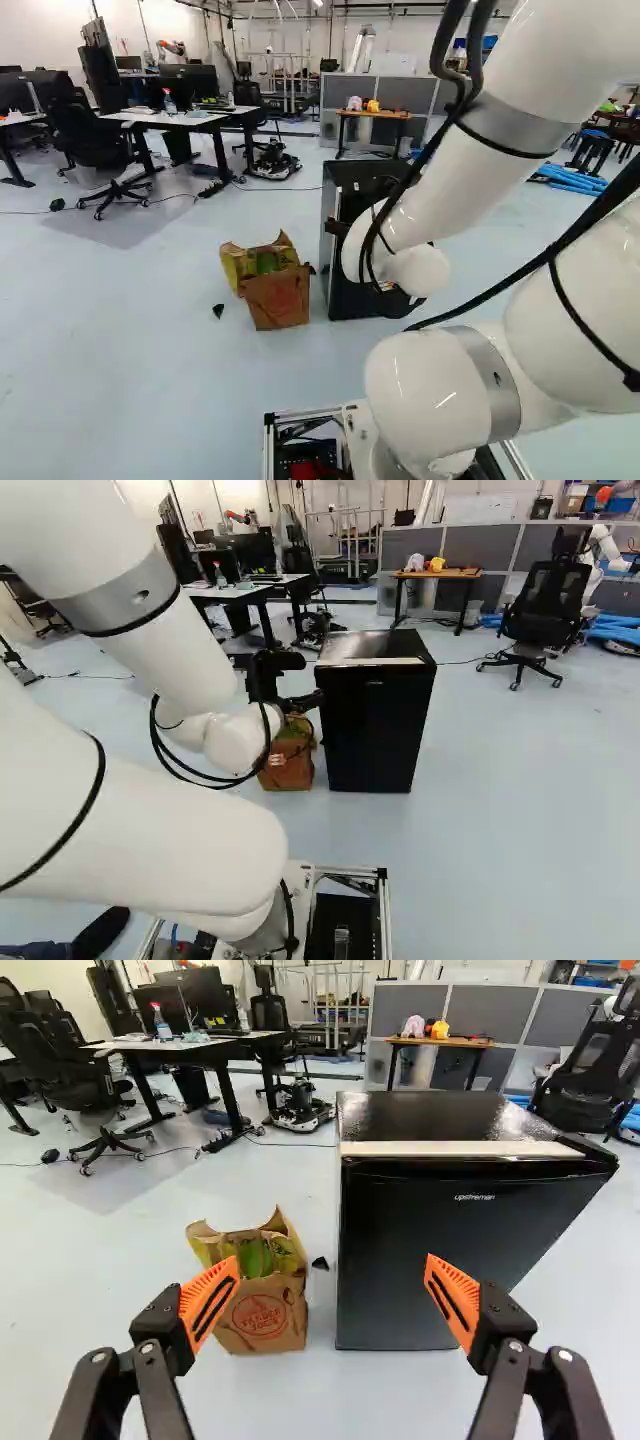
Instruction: Grab a drink from the fridge
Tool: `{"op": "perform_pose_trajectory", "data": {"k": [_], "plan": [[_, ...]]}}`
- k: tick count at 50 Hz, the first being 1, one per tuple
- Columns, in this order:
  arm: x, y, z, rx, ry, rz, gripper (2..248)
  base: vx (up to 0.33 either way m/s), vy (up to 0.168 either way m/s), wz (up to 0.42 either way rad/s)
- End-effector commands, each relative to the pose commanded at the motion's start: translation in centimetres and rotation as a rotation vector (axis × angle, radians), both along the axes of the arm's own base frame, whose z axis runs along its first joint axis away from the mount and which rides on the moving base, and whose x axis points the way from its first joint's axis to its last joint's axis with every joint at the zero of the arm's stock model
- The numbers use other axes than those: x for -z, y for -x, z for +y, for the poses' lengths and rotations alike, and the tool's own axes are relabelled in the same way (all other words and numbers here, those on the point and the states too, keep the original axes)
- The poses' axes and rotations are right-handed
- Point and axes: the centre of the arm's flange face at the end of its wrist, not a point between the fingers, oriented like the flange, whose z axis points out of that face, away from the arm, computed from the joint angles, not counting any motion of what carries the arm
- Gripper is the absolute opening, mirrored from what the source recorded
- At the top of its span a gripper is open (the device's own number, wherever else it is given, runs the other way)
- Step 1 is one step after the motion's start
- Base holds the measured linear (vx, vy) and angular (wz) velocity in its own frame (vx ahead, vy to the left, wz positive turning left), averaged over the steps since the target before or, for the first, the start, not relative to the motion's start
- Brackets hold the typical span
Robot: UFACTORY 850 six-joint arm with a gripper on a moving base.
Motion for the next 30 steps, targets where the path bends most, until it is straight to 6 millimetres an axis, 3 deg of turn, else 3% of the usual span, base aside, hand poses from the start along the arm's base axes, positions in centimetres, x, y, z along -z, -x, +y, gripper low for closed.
{"op": "perform_pose_trajectory", "data": {"k": [30], "plan": [[0.0, 0.0, 0.0, 0.0, 0.0, 0.0, 247, 0.069, 0.033, -0.009]]}}
